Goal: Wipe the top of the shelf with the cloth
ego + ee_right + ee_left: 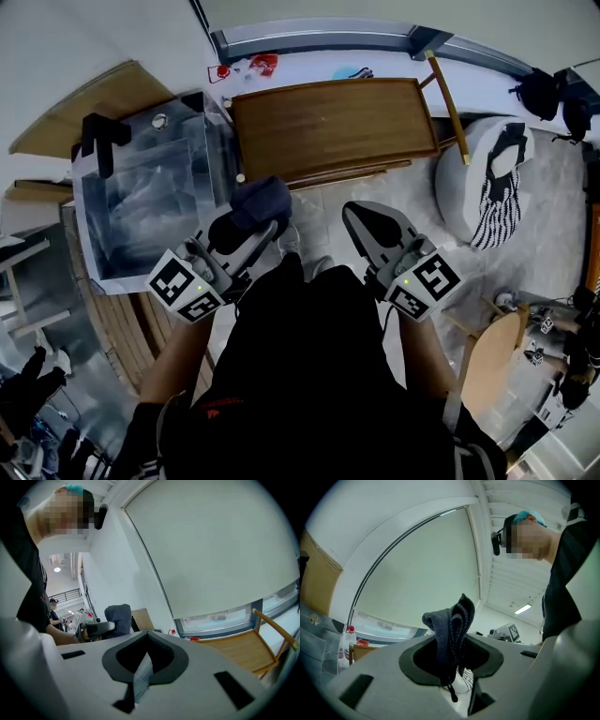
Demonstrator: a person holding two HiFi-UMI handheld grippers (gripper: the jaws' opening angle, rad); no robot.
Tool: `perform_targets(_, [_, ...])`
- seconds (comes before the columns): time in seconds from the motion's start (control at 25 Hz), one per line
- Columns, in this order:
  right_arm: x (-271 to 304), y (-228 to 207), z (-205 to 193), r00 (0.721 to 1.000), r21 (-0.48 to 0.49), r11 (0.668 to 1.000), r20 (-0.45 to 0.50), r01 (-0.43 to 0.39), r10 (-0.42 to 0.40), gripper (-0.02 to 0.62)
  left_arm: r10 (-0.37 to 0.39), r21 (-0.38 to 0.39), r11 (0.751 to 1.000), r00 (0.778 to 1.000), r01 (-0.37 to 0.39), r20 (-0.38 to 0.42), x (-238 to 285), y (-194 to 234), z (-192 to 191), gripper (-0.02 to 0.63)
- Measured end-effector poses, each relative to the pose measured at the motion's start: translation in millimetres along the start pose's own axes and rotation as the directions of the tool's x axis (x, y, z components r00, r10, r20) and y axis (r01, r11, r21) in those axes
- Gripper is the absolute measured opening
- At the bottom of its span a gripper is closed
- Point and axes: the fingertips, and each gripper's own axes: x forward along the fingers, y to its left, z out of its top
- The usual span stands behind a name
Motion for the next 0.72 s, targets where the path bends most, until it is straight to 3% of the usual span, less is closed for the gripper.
perform_targets(0.44, [32.3, -49.5, 14.9, 0.996, 0.001, 0.997, -0.041, -0.075, 0.075, 0.005, 0.111, -0.003, 0.994, 0.994, -0.111, 0.02, 29.1, 47.8, 9.6, 0.147])
perform_targets(0.72, [54.2, -93.3, 16.0, 0.979, 0.019, 0.984, -0.102, -0.178, 0.179, 0.005, 0.241, -0.037, 0.97, 0.97, -0.24, 0.041, 60.0, 83.1, 4.7, 0.146])
